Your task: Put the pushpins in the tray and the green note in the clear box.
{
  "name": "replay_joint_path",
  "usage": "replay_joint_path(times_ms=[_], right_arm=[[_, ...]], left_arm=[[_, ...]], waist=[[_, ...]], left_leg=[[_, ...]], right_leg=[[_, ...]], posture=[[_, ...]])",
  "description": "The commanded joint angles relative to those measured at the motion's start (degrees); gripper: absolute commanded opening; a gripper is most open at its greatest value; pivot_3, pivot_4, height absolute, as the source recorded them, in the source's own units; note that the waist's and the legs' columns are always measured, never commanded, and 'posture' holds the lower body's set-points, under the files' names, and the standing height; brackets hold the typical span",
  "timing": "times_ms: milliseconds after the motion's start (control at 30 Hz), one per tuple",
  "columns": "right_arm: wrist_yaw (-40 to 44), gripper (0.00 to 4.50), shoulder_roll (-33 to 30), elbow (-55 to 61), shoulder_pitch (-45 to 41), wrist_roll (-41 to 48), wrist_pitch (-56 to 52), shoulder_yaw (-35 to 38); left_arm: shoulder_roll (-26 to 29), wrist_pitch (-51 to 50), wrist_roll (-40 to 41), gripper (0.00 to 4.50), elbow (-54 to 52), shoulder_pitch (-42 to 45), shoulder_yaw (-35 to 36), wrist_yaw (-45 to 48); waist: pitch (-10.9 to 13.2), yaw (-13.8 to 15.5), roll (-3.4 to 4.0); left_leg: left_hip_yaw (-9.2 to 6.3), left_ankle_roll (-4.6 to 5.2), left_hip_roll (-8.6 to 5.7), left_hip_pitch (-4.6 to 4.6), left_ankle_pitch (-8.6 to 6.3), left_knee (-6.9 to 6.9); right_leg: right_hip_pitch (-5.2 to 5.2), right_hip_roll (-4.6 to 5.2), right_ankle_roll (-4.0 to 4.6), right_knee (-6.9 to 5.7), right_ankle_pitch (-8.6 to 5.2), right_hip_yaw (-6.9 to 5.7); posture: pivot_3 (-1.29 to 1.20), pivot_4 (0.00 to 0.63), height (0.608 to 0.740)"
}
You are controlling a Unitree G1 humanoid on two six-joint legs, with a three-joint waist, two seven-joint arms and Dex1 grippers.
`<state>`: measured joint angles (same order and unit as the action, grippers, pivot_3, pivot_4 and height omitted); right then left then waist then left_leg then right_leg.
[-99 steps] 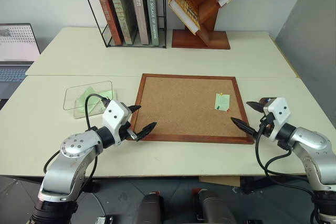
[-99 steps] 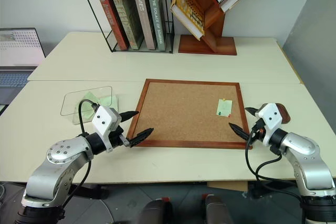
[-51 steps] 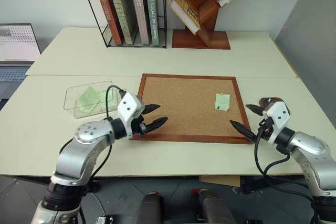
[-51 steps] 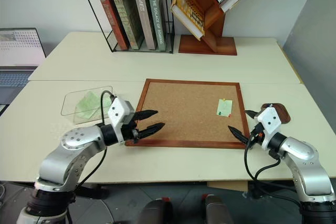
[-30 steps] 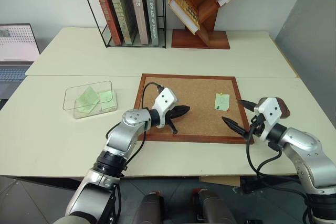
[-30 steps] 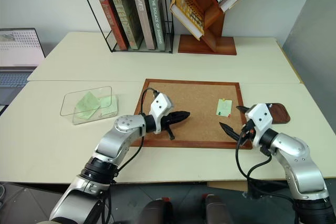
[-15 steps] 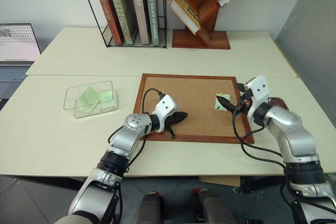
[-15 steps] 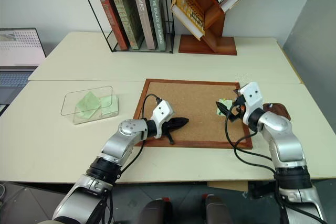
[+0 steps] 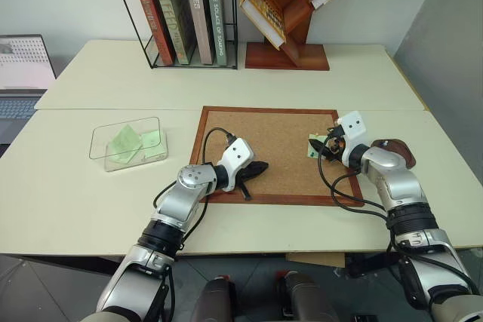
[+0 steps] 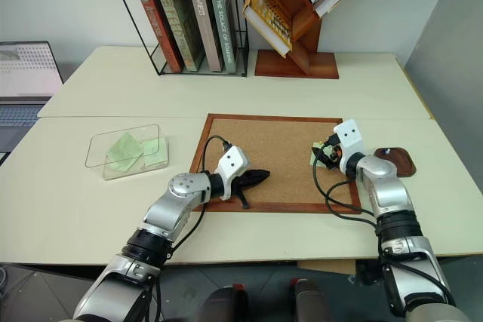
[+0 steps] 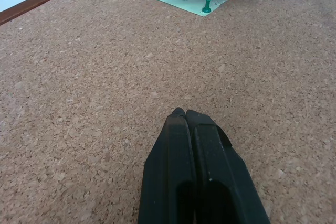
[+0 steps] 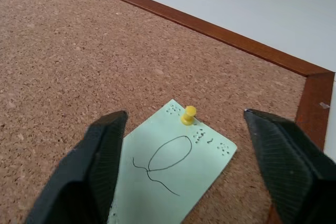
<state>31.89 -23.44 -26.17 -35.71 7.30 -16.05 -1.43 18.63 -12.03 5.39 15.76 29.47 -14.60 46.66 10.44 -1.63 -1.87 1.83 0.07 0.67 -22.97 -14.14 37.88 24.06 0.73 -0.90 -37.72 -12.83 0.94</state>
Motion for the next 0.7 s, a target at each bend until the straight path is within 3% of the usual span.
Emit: replay_joint_path(times_ms=[33,67,100,500,700], right_arm=[[-0.1,2.66,0.7,-2.1,-2.8,-0.8,2.8,0.5],[-0.1,2.61,0.9,-2.9,-3.2,-1.1,3.1,0.3],[-0.2,2.16,1.1,-3.7,-3.6,-1.4,3.4,0.2],[0.4,0.01,1.2,-5.3,-4.8,-2.3,4.5,0.7],[1.4,0.01,1.0,-3.2,-4.7,-1.5,4.4,1.0]], left_arm=[[-0.3,0.2,-0.8,0.0,-0.6,-1.1,-0.5,0.0],[-0.2,0.3,-0.9,0.0,-0.6,-1.2,-0.6,0.0],[-0.2,0.4,-0.9,0.0,-0.7,-1.3,-0.6,0.1],[0.2,0.8,-1.3,0.0,-1.3,-2.3,-0.6,0.4],[0.5,1.0,-1.6,0.0,-1.2,-2.7,-0.6,0.5]], waist=[[0.0,0.0,0.0],[0.0,0.0,0.0],[0.0,0.0,0.01],[0.0,0.0,0.01],[0.0,0.0,0.01]], left_leg=[[0.01,0.0,0.0,0.0,0.0,0.0],[0.01,0.0,-0.01,0.0,0.0,0.0],[0.0,0.0,0.0,0.0,0.0,0.0],[-0.01,0.0,0.0,0.0,0.0,-0.01],[-0.01,0.0,0.0,0.01,0.0,-0.01]], right_leg=[[0.0,0.0,0.0,0.0,0.0,0.0],[0.0,0.0,0.0,0.0,0.0,0.0],[0.0,0.0,0.0,0.0,0.0,0.0],[0.0,0.18,0.01,-0.01,0.0,0.0],[0.01,0.18,0.0,-0.01,0.0,-0.01]], posture=[[0.0,0.15,0.74],[0.0,0.15,0.74],[0.0,0.15,0.74],[0.0,0.15,0.74],[0.0,0.15,0.74]])
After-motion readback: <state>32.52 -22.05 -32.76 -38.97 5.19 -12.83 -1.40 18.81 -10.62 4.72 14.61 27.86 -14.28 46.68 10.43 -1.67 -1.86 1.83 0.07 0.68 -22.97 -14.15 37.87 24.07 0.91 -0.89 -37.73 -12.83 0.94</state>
